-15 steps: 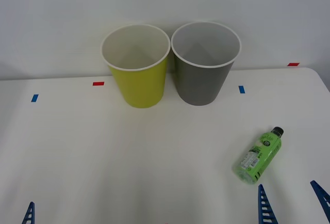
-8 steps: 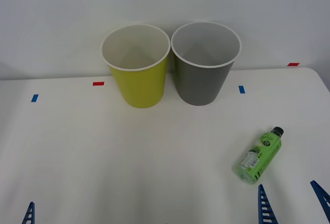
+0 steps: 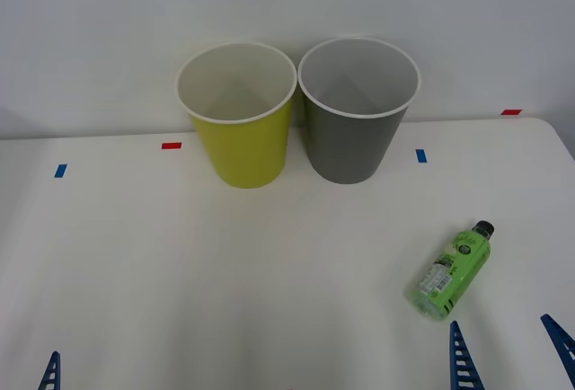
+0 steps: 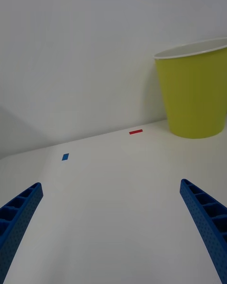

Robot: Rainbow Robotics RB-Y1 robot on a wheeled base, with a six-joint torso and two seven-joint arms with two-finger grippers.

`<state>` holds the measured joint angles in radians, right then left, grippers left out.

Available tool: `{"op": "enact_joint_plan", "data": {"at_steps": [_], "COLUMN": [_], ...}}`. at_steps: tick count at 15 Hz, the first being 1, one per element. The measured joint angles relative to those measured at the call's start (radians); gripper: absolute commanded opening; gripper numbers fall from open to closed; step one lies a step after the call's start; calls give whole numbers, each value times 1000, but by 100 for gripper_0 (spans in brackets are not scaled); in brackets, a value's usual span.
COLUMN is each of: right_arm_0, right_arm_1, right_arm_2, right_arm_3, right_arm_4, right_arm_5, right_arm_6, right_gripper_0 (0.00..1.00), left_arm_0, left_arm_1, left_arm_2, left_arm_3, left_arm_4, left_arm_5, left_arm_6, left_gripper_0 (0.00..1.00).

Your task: Put cans in the gray bin and PET bottles in the light green bin.

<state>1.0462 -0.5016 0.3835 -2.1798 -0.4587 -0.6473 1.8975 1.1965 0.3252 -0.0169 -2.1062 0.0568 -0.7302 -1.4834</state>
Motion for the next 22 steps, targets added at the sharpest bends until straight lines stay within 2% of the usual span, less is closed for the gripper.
{"op": "enact_joint_plan", "data": {"at_steps": [16, 22], "right_arm_0": [0, -25], "right_arm_1": [0, 67], "right_arm_2": [0, -16], "right_arm_3": [0, 59], "right_arm_4": [0, 25], "right_arm_5": [0, 21], "right_arm_6": [0, 5], "right_gripper_0": [100, 100], "left_arm_0": [0, 0], "left_arm_1": [0, 0], "left_arm_2": [0, 0], "left_arm_3": [0, 0], "left_arm_4": [0, 0], "left_arm_5": [0, 0], "left_arm_6": [0, 0], "left_gripper_0": [100, 100]}}
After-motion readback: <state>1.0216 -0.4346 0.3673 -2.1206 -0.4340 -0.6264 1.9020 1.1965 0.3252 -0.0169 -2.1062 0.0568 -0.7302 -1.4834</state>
